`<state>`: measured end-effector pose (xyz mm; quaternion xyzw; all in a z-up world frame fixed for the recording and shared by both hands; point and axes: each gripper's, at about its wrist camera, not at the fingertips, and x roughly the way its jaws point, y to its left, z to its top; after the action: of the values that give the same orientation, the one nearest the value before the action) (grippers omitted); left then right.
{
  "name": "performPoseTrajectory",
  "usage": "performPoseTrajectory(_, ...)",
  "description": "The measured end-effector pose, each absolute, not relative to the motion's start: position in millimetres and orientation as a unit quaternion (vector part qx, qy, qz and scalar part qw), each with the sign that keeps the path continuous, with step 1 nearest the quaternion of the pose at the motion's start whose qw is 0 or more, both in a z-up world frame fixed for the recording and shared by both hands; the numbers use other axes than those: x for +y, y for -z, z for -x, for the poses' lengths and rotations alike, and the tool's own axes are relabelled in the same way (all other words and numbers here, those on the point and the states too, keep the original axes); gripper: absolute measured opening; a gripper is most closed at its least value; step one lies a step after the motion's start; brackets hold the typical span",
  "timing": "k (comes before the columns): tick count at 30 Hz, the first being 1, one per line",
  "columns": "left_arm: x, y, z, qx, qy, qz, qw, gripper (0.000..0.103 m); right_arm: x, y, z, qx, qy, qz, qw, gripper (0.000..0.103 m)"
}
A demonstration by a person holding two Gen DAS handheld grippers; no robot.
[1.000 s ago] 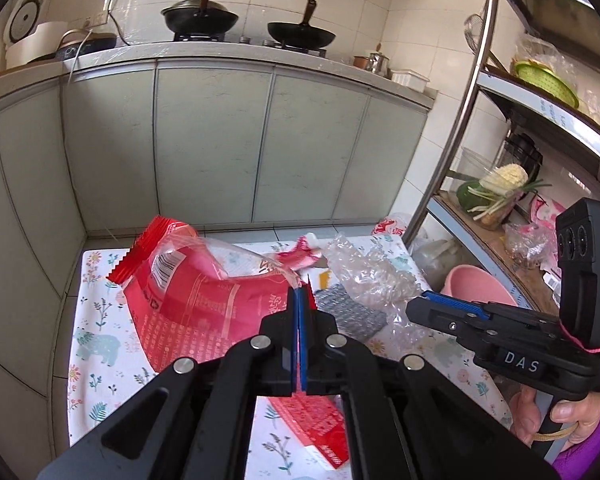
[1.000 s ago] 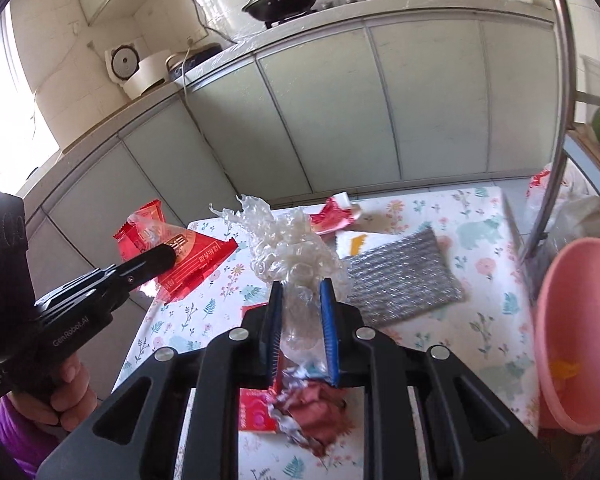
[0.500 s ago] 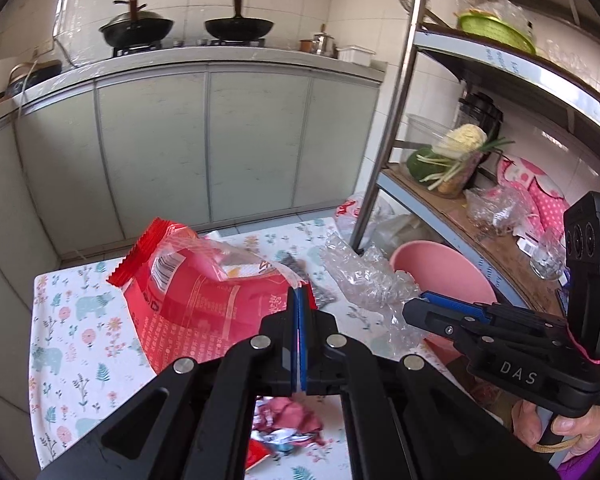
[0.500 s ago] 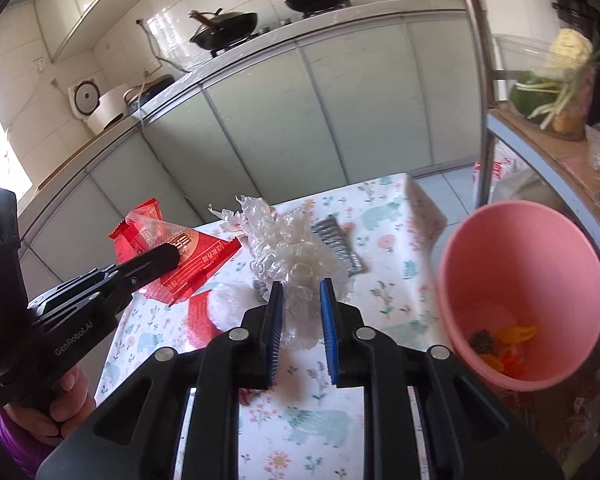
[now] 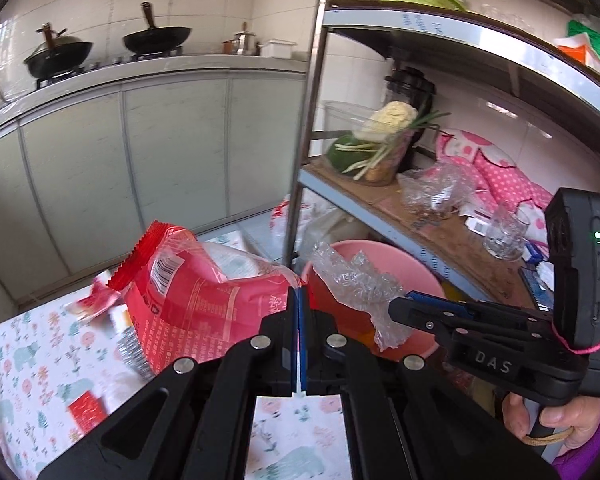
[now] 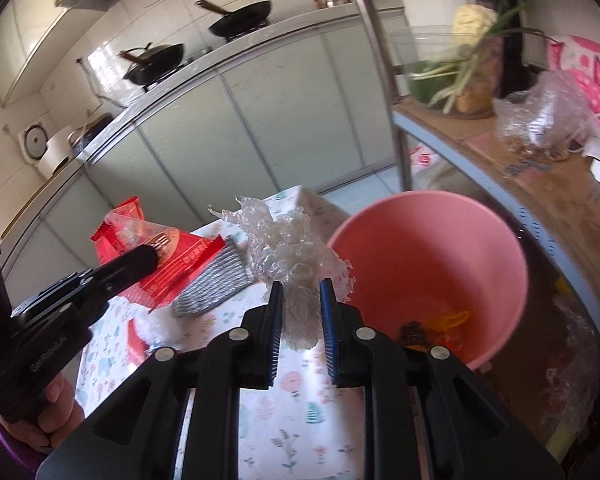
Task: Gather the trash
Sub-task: 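Carry the red bag and bubble wrap to the pink basin and release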
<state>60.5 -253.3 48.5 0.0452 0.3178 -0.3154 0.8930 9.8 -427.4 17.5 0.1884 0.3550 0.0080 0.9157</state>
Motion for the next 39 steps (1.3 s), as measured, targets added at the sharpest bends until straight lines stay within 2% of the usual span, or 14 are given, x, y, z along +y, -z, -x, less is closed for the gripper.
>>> performPoseTrajectory(6,-294.7,-40.8,-66.0,0.320,0.375,-0.042,0.869,0.000,-470.8,-1.5,-5.7,0.357,0.049,-0.206,0.910,0.019)
performPoseTrajectory(13,-337.7,-10.8,-79.3,0.361,0.416,-0.041,0.834,0.000,-496.1,25.7,-9.6,0.375,0.085,-0.216,0.898,0.019)
performPoseTrajectory(26,-368.4,35.7,-94.0,0.412,0.421,-0.063,0.806,0.000,-503.6,44.6,-21.6,0.390,0.109,-0.203,0.892,0.020)
performPoseTrajectory(28,-369.3,38.1,-94.5,0.415,0.421,-0.061,0.804,0.000,-503.4,45.4,-21.1,0.394,0.113,-0.202,0.889,0.022)
performPoseTrajectory(30,-368.2,38.2,-94.5,0.415,0.417,-0.059,0.807,0.002,-504.1,46.6,-21.2,0.398,0.116,-0.206,0.886,0.024)
performPoseTrajectory(31,-367.8,38.8,-94.9,0.418,0.415,-0.058,0.806,0.007,-504.3,47.3,-20.9,0.400,0.118,-0.207,0.885,0.025)
performPoseTrajectory(34,-363.7,38.1,-96.5,0.423,0.408,-0.046,0.808,0.030,-504.9,48.2,-20.3,0.403,0.120,-0.209,0.883,0.030)
performPoseTrajectory(39,-356.3,33.6,-97.7,0.425,0.404,-0.031,0.810,0.033,-506.0,44.6,-16.7,0.397,0.120,-0.211,0.885,0.031)
